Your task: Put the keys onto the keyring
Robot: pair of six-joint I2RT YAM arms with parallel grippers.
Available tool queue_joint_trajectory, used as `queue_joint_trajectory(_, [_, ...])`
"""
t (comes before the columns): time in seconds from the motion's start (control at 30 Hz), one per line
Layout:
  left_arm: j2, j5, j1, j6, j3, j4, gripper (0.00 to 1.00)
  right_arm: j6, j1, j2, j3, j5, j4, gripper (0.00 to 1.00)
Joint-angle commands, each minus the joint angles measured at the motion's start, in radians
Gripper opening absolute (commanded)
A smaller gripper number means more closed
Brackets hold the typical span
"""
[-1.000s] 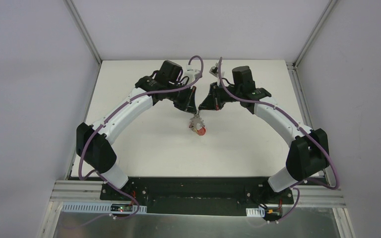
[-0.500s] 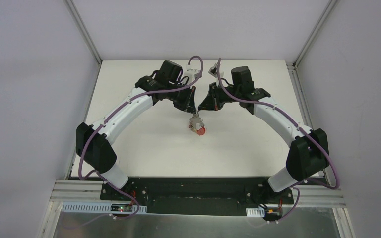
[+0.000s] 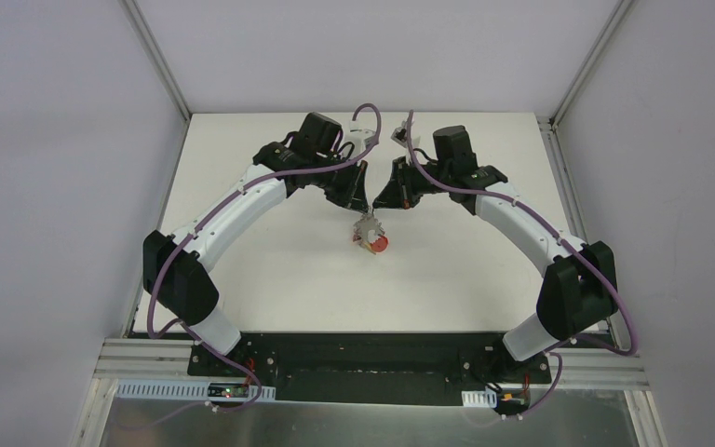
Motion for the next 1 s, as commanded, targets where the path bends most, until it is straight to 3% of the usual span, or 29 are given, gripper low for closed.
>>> queue_joint_trajectory(0.0, [-0.026,0.042,-0.010,-0.007,0.038,0.019,0.00,-0.009,0.006,-0.010,0.007,0.029,0.007,0.00])
queue_joint_trajectory(0.27, [-0.033,0.079,-0.005,0.012,0.031,0.035,0.00,-0.017,0.005,-0.009,-0.008,0.030,0.007,0.00])
queue_joint_trajectory(0.57, [-0.076,0.157,-0.002,0.130,0.010,0.092,0.00,-0.016,0.006,-0.011,-0.045,-0.056,0.045,0.01])
queue_joint_trajectory(0.97, [-0.087,0.337,0.014,0.355,0.001,0.073,0.00,-0.044,-0.075,-0.079,-0.068,-0.260,0.061,0.35])
